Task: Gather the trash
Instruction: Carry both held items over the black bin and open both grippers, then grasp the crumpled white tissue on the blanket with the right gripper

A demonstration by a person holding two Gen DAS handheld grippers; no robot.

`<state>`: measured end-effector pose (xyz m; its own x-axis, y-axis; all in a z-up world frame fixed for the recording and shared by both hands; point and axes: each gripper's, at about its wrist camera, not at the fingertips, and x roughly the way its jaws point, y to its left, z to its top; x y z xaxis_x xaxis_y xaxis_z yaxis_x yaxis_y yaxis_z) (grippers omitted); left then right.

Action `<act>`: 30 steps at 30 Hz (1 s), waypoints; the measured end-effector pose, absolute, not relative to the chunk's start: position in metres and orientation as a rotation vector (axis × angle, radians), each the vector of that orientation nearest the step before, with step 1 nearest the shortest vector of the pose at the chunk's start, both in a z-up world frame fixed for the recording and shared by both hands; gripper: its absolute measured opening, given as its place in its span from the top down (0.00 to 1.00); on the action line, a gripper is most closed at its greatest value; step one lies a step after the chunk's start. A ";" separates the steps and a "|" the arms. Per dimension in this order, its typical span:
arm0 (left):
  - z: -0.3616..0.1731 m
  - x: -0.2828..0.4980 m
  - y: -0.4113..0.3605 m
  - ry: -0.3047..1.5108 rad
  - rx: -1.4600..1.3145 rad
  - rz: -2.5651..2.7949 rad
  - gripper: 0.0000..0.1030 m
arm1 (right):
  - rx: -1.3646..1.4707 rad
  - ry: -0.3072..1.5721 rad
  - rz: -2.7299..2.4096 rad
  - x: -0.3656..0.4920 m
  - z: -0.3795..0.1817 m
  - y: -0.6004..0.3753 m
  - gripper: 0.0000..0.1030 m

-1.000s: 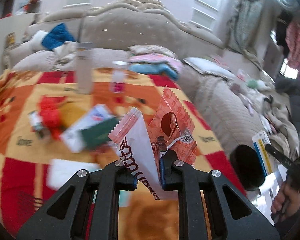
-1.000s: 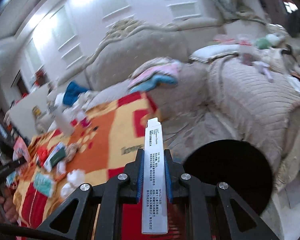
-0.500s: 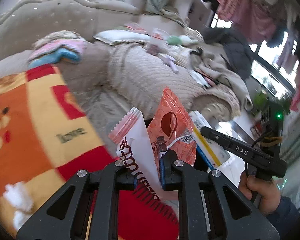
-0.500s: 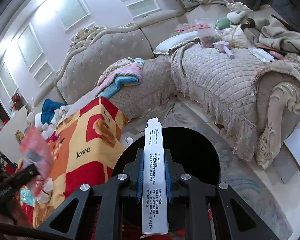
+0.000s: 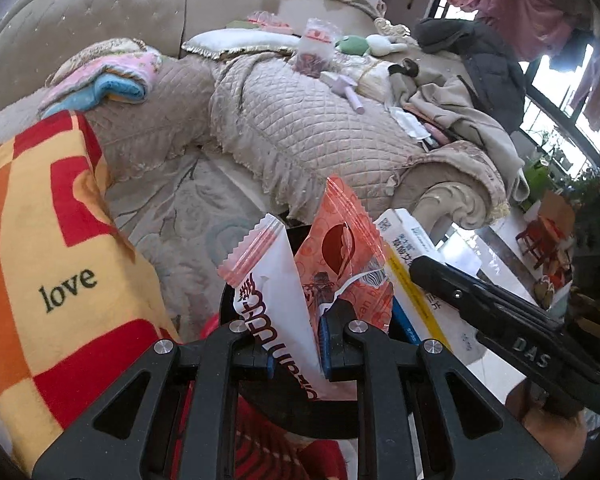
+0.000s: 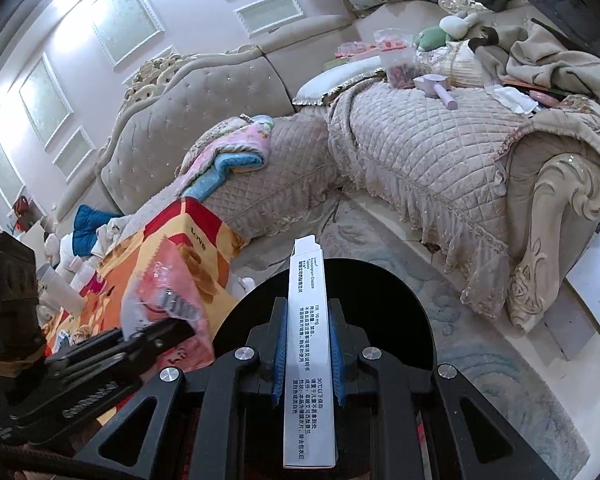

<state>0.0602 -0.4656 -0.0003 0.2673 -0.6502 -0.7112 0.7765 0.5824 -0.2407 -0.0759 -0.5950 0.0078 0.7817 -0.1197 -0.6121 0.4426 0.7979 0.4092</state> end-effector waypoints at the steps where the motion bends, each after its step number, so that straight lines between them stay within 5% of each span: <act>1: -0.002 0.063 -0.467 0.880 0.165 -0.962 0.87 | 0.579 0.603 -0.325 -0.076 0.007 -0.596 0.83; 4: -0.008 0.066 -0.473 0.898 0.165 -0.939 0.83 | 0.597 0.600 -0.331 -0.075 0.007 -0.597 0.83; 8: -0.010 0.065 -0.473 0.924 0.152 -0.937 0.51 | 0.640 0.588 -0.355 -0.079 0.006 -0.603 0.70; 18: 0.012 0.067 -0.434 0.891 0.083 -0.917 0.49 | 0.652 0.544 -0.389 -0.084 0.014 -0.603 0.69; 30: 0.045 0.065 -0.261 0.799 -0.019 -0.695 0.49 | 0.471 0.564 -0.173 -0.032 0.034 -0.502 0.68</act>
<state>0.0645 -0.2611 0.0447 0.4896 -0.5791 -0.6519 0.5653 0.7800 -0.2684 -0.0324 -0.5024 0.0341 0.8338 -0.0302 -0.5512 0.2839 0.8798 0.3813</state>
